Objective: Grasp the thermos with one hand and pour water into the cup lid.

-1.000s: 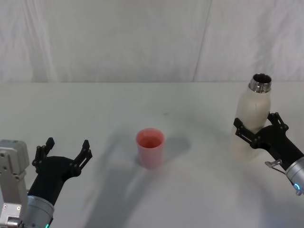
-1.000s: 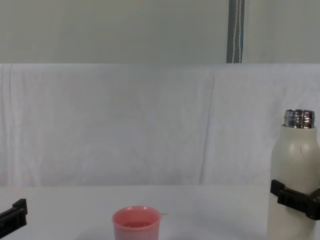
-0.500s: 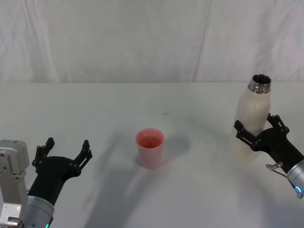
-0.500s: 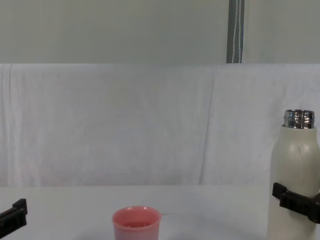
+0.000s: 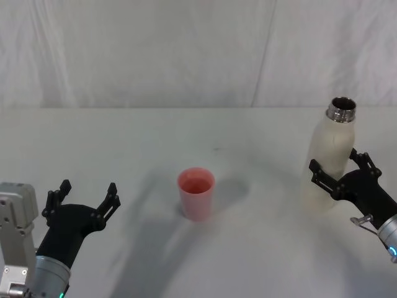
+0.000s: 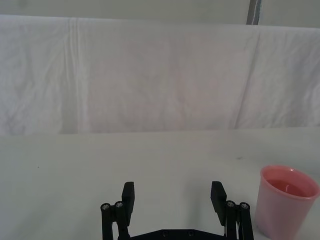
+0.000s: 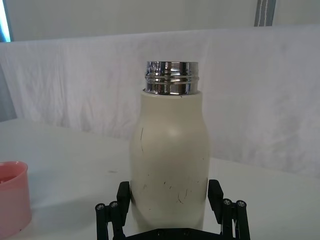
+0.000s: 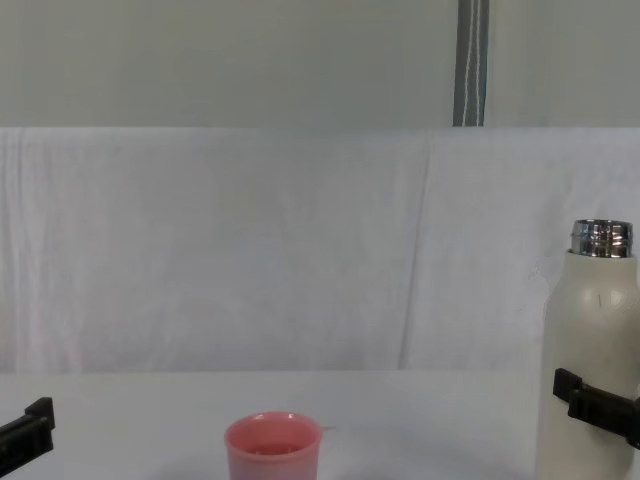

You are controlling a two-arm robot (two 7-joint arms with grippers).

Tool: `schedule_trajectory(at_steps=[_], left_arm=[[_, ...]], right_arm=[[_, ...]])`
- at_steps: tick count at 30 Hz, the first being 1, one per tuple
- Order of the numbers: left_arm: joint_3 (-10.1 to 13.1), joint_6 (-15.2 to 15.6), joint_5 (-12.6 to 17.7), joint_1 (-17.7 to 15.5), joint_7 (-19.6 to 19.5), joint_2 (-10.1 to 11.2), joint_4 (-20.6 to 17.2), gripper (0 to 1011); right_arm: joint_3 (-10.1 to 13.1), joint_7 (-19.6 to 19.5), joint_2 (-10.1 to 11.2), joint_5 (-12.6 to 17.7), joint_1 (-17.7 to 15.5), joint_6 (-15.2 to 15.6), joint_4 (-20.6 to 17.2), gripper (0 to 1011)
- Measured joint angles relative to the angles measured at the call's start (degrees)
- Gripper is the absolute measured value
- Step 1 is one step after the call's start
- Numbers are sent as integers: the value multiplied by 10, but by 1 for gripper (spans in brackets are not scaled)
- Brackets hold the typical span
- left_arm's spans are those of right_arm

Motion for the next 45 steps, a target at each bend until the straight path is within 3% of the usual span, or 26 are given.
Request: schedule_trajectory(at_steps=[31, 45], left_arm=[[0, 0, 0, 0, 0, 0, 0, 1001], [0, 0, 0, 0, 0, 0, 0, 1001]], right_arm=[[8, -6, 9, 4, -35, 12, -38, 1000], [15, -11, 21, 9, -66, 28, -79, 1000]])
